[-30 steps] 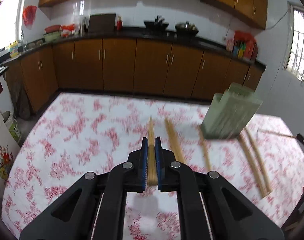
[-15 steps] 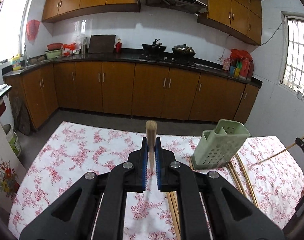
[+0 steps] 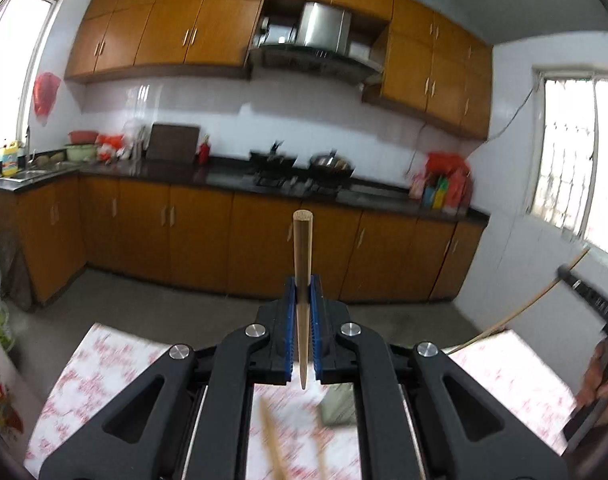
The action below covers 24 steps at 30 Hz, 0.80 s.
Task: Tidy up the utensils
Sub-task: 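Lower the left tool's chopstick into the green holder and open while the right tool does likewise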
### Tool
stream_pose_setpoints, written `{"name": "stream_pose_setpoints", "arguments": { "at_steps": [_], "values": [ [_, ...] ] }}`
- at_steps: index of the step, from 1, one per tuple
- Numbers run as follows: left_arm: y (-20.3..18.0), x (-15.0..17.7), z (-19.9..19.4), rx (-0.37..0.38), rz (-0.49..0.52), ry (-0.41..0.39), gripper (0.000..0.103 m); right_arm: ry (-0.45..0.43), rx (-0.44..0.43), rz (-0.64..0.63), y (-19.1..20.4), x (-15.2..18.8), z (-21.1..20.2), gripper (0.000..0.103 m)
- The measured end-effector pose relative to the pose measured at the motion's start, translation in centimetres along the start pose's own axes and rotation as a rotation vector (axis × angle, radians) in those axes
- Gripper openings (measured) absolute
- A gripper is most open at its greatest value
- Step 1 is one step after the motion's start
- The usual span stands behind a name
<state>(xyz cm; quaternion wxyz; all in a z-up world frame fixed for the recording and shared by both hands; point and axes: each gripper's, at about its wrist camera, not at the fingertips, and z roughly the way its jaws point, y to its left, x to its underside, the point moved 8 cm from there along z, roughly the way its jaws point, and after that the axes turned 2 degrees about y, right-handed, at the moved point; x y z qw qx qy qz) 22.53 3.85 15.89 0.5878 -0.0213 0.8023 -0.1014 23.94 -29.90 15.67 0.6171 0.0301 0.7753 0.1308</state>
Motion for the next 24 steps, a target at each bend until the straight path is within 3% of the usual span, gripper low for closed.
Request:
{"name": "stream_pose_setpoints", "arguments": {
  "at_steps": [5, 17, 24],
  "values": [
    [-3.0, -1.2, 1.4, 0.049, -0.026, -0.046, 0.007, 0.014, -0.039, -0.030, 2.4, 0.3, 1.3, 0.007],
    [-5.1, 5.5, 7.3, 0.068, -0.017, 0.115, 0.007, 0.163, -0.026, -0.037, 2.5, 6.8, 6.7, 0.007],
    [-4.8, 7.3, 7.5, 0.056, -0.017, 0.168, 0.008, 0.181, -0.021, -0.037, 2.4, 7.9, 7.0, 0.010]
  ]
}}
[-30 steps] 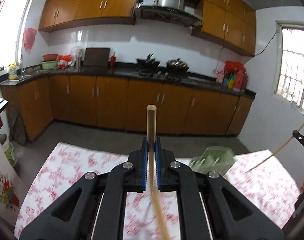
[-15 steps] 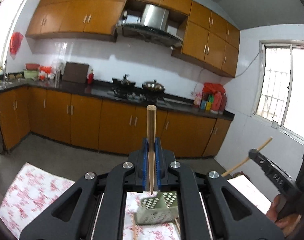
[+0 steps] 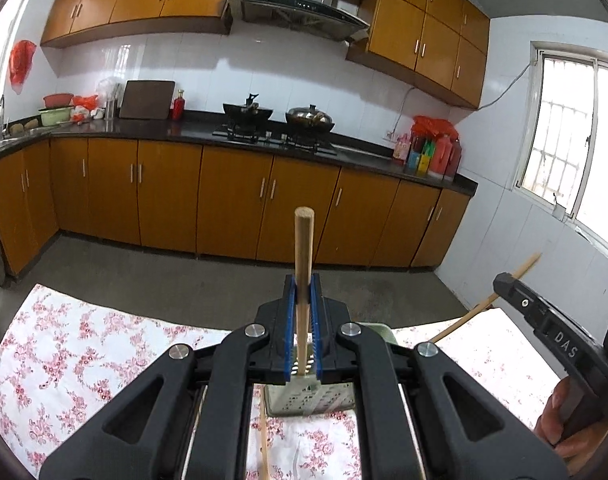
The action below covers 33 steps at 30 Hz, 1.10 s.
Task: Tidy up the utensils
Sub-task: 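Lower the left tool's chopstick into the green holder and open while the right tool does likewise, then move the open left tool to another chopstick while the right tool reaches for one too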
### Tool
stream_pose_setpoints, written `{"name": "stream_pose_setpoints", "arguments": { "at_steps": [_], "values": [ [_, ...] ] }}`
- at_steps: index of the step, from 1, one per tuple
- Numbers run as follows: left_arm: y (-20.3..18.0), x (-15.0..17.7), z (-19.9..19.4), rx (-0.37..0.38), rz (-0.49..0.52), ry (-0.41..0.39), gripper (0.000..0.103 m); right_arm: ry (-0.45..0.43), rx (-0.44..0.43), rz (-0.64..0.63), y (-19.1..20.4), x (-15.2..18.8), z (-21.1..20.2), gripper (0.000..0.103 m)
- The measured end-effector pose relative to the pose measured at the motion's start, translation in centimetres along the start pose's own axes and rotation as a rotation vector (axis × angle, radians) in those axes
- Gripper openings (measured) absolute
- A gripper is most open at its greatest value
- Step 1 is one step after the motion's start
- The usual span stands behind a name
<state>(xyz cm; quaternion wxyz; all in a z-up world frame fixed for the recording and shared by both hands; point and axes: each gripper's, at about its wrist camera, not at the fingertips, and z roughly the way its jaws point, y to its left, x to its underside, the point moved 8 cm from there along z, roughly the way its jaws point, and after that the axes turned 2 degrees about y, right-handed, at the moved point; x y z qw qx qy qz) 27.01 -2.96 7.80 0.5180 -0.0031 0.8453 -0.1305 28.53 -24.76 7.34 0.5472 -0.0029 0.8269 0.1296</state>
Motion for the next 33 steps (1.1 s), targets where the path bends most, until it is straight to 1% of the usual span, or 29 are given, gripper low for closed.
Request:
{"name": "stream_pose_setpoints", "arguments": {
  "at_steps": [4, 6, 7, 8, 10, 13, 16, 18, 21, 23, 25, 27, 29, 33],
  "values": [
    [0.4, 0.0, -0.7, -0.005, 0.002, -0.002, 0.009, -0.014, 0.005, 0.008, -0.2, -0.2, -1.0, 0.013],
    [0.3, 0.0, -1.2, -0.008, -0.003, -0.008, 0.011, -0.030, 0.011, 0.011, -0.3, -0.3, -1.9, 0.017],
    [0.5, -0.1, -1.6, -0.009, -0.009, -0.015, 0.015, -0.037, 0.014, 0.011, -0.4, -0.4, -2.4, 0.018],
    [0.8, -0.3, -2.1, -0.010, -0.016, -0.023, 0.022, -0.049, 0.018, 0.013, -0.7, -0.5, -3.0, 0.020],
    [1.0, -0.7, -2.8, -0.012, -0.031, -0.043, 0.029, -0.066, 0.026, 0.019, -1.3, -0.6, -4.1, 0.023],
    [1.4, -1.1, -4.2, -0.007, -0.043, -0.067, 0.029, -0.076, 0.053, 0.035, -2.8, 0.0, -5.8, 0.025],
    [2.0, -0.8, -5.4, -0.011, -0.049, -0.080, 0.030, -0.052, 0.096, 0.053, -4.7, 1.9, -6.7, 0.026],
    [2.8, 0.0, -6.0, -0.025, -0.048, -0.078, 0.031, -0.015, 0.125, 0.064, -6.0, 3.7, -6.6, 0.026],
    [4.2, 1.9, -6.1, -0.074, -0.033, -0.052, 0.031, 0.097, 0.176, 0.090, -8.6, 8.0, -4.8, 0.026],
    [5.4, 3.5, -5.6, -0.111, -0.023, -0.019, 0.031, 0.168, 0.190, 0.100, -9.4, 10.7, -3.3, 0.026],
    [6.8, 5.4, -4.7, -0.150, -0.018, 0.027, 0.031, 0.264, 0.189, 0.103, -9.8, 14.1, -1.5, 0.026],
    [8.2, 7.3, -3.9, -0.185, -0.023, 0.072, 0.031, 0.342, 0.170, 0.107, -9.5, 16.7, 0.0, 0.025],
    [9.6, 9.3, -3.0, -0.201, -0.042, 0.128, 0.031, 0.404, 0.153, 0.103, -9.0, 19.0, 1.3, 0.024],
    [11.5, 12.3, -2.2, -0.225, -0.064, 0.197, 0.031, 0.469, 0.146, 0.081, -8.3, 21.7, 2.9, 0.022]
  ]
}}
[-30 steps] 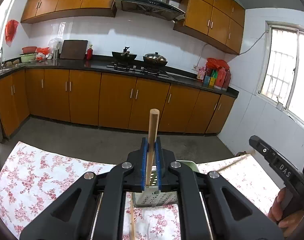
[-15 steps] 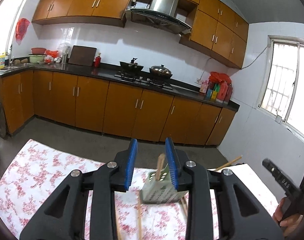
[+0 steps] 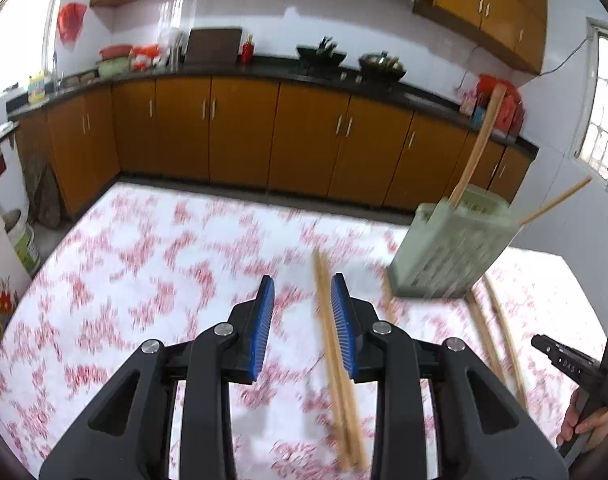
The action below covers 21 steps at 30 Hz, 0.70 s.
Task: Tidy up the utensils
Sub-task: 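Move the open left tool to another chopstick while the right tool reaches for one too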
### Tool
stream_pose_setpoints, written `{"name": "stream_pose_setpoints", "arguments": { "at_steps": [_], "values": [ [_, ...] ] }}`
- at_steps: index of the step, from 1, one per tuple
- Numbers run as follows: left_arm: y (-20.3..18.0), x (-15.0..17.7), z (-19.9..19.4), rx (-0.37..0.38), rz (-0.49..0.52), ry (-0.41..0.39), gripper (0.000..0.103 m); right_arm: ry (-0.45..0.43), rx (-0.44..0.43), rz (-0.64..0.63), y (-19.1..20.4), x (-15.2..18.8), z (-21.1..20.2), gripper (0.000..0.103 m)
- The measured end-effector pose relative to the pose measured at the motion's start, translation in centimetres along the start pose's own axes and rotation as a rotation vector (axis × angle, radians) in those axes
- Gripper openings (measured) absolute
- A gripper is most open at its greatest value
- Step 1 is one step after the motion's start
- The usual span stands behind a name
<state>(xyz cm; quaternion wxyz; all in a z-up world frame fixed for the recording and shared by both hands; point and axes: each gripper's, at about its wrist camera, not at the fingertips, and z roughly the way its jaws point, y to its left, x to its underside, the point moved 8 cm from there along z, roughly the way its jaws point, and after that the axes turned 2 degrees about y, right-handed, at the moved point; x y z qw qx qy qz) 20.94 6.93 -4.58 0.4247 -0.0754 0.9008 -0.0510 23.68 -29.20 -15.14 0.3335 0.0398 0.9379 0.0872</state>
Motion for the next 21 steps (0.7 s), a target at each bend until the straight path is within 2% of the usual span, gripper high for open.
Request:
{"name": "stream_pose_setpoints", "arguments": {
  "at_steps": [8, 19, 21],
  "values": [
    [0.9, 4.1, 2.0, -0.012, -0.010, 0.086, 0.031, 0.048, 0.028, -0.040, 0.3, 1.6, 2.6, 0.020],
    [0.0, 6.0, 3.1, 0.010, 0.003, 0.144, 0.031, 0.055, 0.052, -0.063, 0.0, 1.3, 3.1, 0.018],
    [-0.2, 6.3, 3.2, 0.018, 0.003, 0.154, 0.031, 0.056, 0.083, -0.090, 0.1, 1.3, 3.5, 0.009]
  ]
}}
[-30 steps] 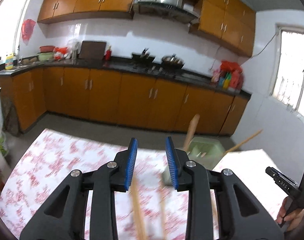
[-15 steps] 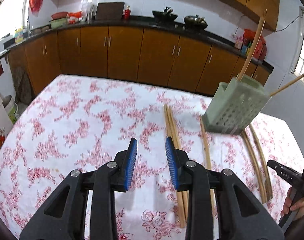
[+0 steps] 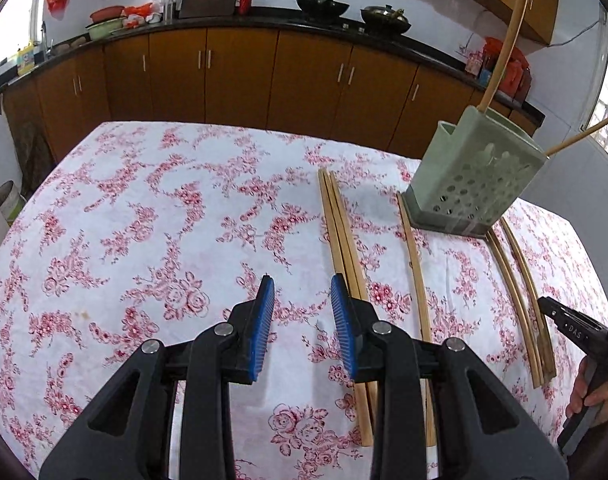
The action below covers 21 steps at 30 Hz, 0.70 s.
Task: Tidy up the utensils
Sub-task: 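Move the open left tool to another chopstick while the right tool reaches for one too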
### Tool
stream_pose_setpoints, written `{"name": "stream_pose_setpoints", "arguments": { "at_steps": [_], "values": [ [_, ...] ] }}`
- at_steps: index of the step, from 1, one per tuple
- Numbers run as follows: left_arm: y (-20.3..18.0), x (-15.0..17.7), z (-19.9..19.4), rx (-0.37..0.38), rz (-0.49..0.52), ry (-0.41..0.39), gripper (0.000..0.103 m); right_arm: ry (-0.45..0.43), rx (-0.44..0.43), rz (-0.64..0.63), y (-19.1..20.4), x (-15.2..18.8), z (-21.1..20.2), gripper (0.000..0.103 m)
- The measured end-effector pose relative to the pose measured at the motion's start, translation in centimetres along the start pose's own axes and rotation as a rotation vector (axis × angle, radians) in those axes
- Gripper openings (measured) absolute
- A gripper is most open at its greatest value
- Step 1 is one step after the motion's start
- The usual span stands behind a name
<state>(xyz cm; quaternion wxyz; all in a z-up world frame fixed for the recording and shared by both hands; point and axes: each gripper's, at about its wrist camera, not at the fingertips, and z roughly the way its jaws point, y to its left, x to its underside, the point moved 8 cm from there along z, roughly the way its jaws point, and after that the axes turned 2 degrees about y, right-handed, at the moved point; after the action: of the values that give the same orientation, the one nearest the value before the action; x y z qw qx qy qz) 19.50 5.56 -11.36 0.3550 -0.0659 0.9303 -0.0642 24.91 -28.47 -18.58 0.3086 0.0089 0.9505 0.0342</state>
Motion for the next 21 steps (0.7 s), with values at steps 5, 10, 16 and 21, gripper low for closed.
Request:
{"name": "stream_pose_setpoints", "arguments": {
  "at_steps": [5, 10, 16, 21],
  "values": [
    [-0.8, 0.8, 0.4, 0.035, 0.011, 0.029, 0.031, -0.010, 0.070, 0.079, -3.0, -0.6, 0.3, 0.008],
    [-2.3, 2.0, 1.5, 0.066, 0.056, 0.075, 0.030, -0.015, 0.078, 0.088, -4.2, -0.6, 0.4, 0.008],
    [-3.0, 2.6, 2.6, 0.045, 0.083, 0.108, 0.023, -0.024, 0.086, 0.074, -4.1, -0.7, 0.9, 0.008],
    [-3.0, 2.7, 3.1, 0.026, 0.094, 0.116, 0.021, -0.028, 0.087, 0.070, -4.1, -0.4, 0.4, 0.008]
  ]
}}
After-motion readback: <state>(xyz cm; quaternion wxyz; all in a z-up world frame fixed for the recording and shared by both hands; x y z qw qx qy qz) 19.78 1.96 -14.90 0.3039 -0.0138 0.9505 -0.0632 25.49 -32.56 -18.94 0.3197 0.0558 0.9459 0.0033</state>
